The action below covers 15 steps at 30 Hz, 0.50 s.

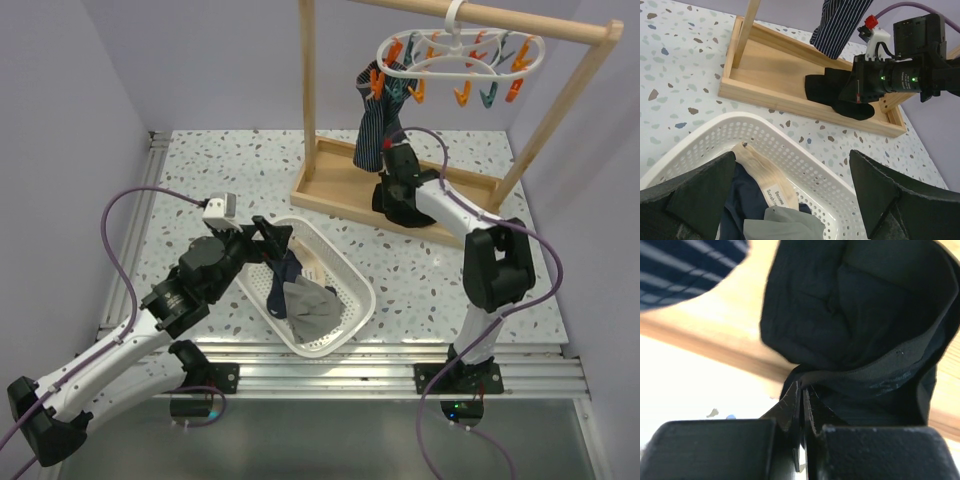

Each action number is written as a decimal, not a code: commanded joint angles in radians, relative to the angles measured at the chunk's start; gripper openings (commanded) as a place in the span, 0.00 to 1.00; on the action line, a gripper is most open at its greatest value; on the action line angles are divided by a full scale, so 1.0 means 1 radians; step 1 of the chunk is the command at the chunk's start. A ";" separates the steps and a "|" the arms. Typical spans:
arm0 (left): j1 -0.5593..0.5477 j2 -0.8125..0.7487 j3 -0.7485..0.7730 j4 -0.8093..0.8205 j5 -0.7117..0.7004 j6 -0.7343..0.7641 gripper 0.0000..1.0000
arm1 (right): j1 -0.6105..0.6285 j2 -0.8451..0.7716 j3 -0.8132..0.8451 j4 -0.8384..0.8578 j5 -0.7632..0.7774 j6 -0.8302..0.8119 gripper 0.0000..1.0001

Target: Remove the underwear clipped to the hanger

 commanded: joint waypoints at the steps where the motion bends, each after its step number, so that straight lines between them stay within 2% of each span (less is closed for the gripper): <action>1: 0.006 -0.008 -0.005 0.017 -0.017 -0.009 1.00 | -0.006 -0.116 0.016 -0.022 -0.134 -0.062 0.00; 2: 0.006 -0.010 -0.006 0.017 -0.017 -0.006 1.00 | -0.014 -0.148 0.020 -0.021 -0.204 -0.095 0.00; 3: 0.006 -0.016 -0.006 0.017 -0.015 0.001 1.00 | -0.028 -0.213 0.026 -0.021 -0.359 -0.192 0.00; 5: 0.006 -0.036 -0.012 0.023 -0.020 0.012 1.00 | -0.032 -0.304 0.014 -0.002 -0.517 -0.359 0.00; 6: 0.006 -0.043 -0.015 0.023 -0.023 0.026 1.00 | -0.034 -0.405 -0.002 0.037 -0.664 -0.409 0.00; 8: 0.006 -0.074 -0.028 0.034 -0.032 0.043 1.00 | -0.036 -0.496 -0.049 0.080 -0.775 -0.515 0.00; 9: 0.006 -0.085 -0.032 0.037 -0.037 0.061 1.00 | -0.036 -0.572 -0.071 0.118 -0.876 -0.541 0.00; 11: 0.006 -0.123 -0.046 0.057 -0.047 0.093 1.00 | -0.034 -0.619 -0.073 0.140 -0.961 -0.569 0.00; 15: 0.006 -0.194 -0.067 0.116 -0.049 0.148 1.00 | -0.029 -0.644 -0.019 0.148 -1.105 -0.520 0.00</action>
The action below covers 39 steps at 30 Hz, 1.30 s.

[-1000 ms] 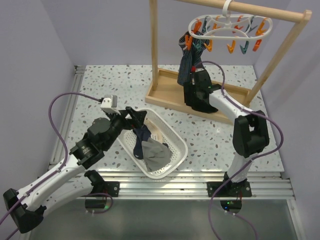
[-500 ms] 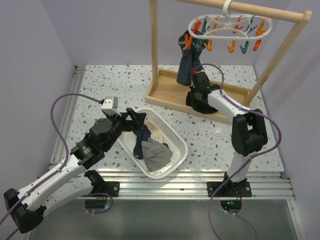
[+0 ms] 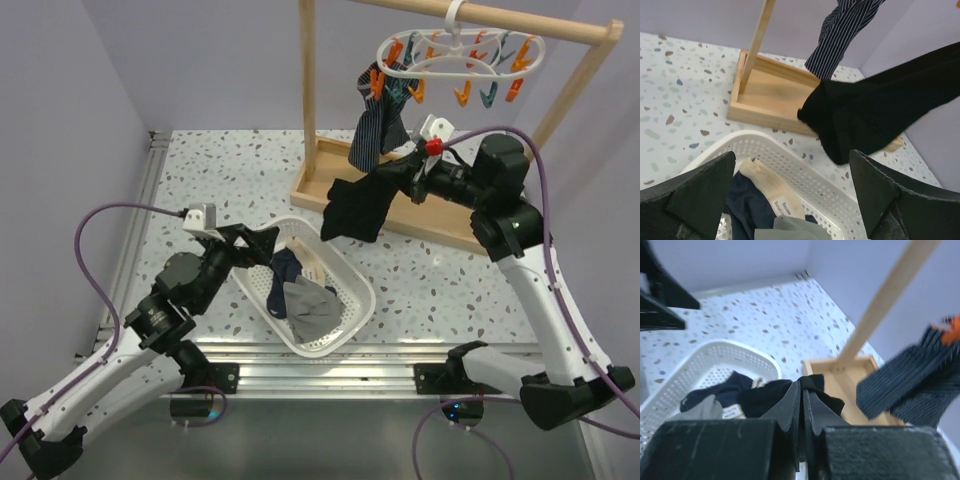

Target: Remove the underwear clipped to the hanger

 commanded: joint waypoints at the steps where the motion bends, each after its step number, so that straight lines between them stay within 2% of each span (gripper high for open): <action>1: 0.006 -0.064 -0.023 0.111 -0.021 0.086 1.00 | 0.003 0.040 0.038 0.049 -0.256 -0.023 0.00; 6: 0.006 -0.139 -0.020 0.116 -0.025 0.135 1.00 | 0.026 0.048 0.048 0.205 -0.384 0.120 0.00; 13: 0.006 -0.205 -0.024 0.070 -0.053 0.117 1.00 | 0.150 0.071 0.072 0.130 -0.413 0.073 0.00; 16: 0.006 -0.233 -0.034 0.033 -0.056 0.095 1.00 | 0.223 0.060 0.067 0.061 -0.393 -0.032 0.00; 26: 0.006 -0.273 -0.046 -0.002 -0.068 0.063 1.00 | 0.376 0.039 0.007 0.027 -0.318 -0.116 0.00; 37: 0.006 -0.287 -0.047 -0.022 -0.062 0.040 1.00 | 0.384 0.059 -0.109 -0.002 -0.106 -0.205 0.00; 39: 0.006 -0.283 -0.047 -0.022 -0.059 0.034 1.00 | 0.384 0.057 -0.128 -0.014 -0.088 -0.225 0.03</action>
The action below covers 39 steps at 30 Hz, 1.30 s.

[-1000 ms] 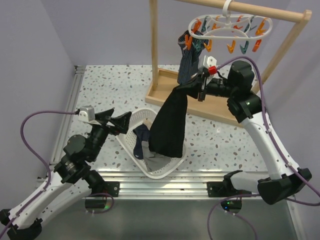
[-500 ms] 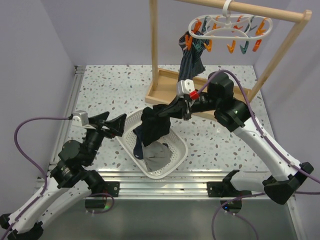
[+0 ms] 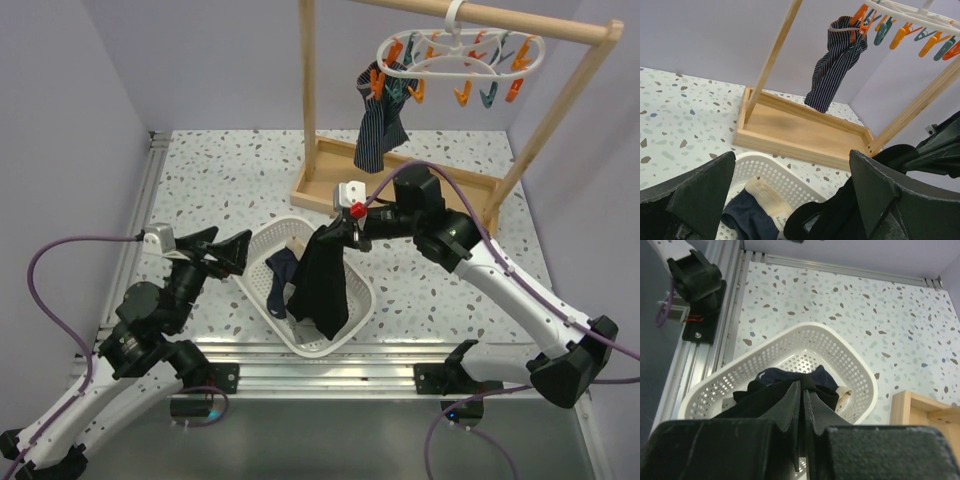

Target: Remove the underwear clipped to the hanger

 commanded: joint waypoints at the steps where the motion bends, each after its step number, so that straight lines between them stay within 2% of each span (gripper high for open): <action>1: 0.006 0.004 -0.003 -0.001 -0.004 -0.027 1.00 | 0.003 -0.008 -0.025 -0.028 0.072 -0.080 0.04; 4: 0.006 0.027 -0.002 0.012 0.016 -0.027 1.00 | 0.003 -0.013 -0.053 -0.040 0.100 -0.102 0.12; 5: 0.006 0.035 -0.002 0.031 0.024 -0.022 1.00 | 0.003 -0.014 -0.064 -0.043 0.109 -0.106 0.20; 7: 0.006 0.065 -0.002 0.060 0.055 0.004 1.00 | 0.003 -0.022 -0.074 -0.052 0.144 -0.122 0.25; 10: 0.006 0.128 0.015 0.130 0.096 0.051 1.00 | 0.003 -0.035 -0.093 -0.057 0.225 -0.117 0.44; 11: 0.006 0.150 0.033 0.155 0.107 0.062 1.00 | 0.000 -0.042 -0.107 -0.055 0.245 -0.105 0.56; 14: 0.006 0.242 0.073 0.201 0.150 0.091 1.00 | -0.021 -0.068 -0.130 -0.049 0.299 -0.076 0.71; 17: 0.006 0.340 0.112 0.261 0.203 0.110 1.00 | -0.066 -0.092 -0.151 -0.055 0.282 -0.054 0.78; 21: 0.009 0.491 0.175 0.337 0.304 0.152 1.00 | -0.158 -0.114 -0.177 -0.071 0.219 -0.005 0.82; 27: 0.061 0.741 0.392 0.368 0.461 0.180 1.00 | -0.285 -0.140 -0.229 -0.098 0.114 0.002 0.84; 32: 0.152 0.978 0.647 0.388 0.604 0.121 1.00 | -0.359 -0.190 -0.304 -0.072 0.072 0.036 0.85; 35: 0.198 1.116 0.800 0.387 0.740 0.049 1.00 | -0.434 -0.212 -0.338 -0.058 0.026 0.049 0.85; 39: 0.229 1.263 1.001 0.335 0.780 -0.040 1.00 | -0.509 -0.209 -0.357 -0.062 -0.081 0.064 0.85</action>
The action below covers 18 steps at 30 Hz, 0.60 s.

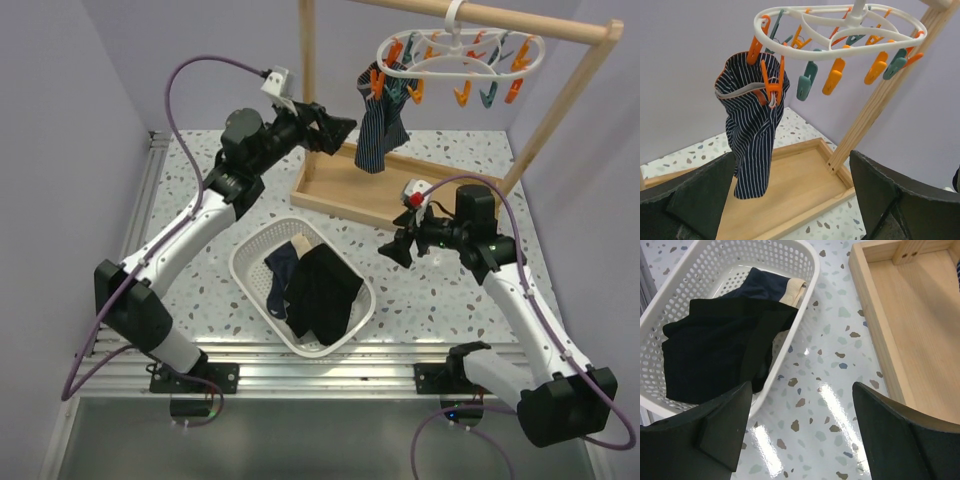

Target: Remove the underwear clipped to the hanger

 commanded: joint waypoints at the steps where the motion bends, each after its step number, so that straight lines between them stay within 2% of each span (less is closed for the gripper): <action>1: 0.027 0.101 0.152 -0.003 0.110 -0.105 1.00 | -0.052 -0.010 -0.012 0.019 -0.122 0.036 0.84; 6: 0.031 0.230 0.277 0.066 0.124 -0.177 0.99 | -0.089 0.004 -0.035 0.045 -0.111 0.061 0.84; 14: 0.033 0.423 0.536 0.016 0.096 -0.212 0.93 | -0.123 -0.016 -0.080 0.121 -0.116 0.133 0.84; 18: 0.031 0.489 0.612 0.002 0.079 -0.232 0.90 | -0.130 -0.031 -0.097 0.124 -0.116 0.131 0.84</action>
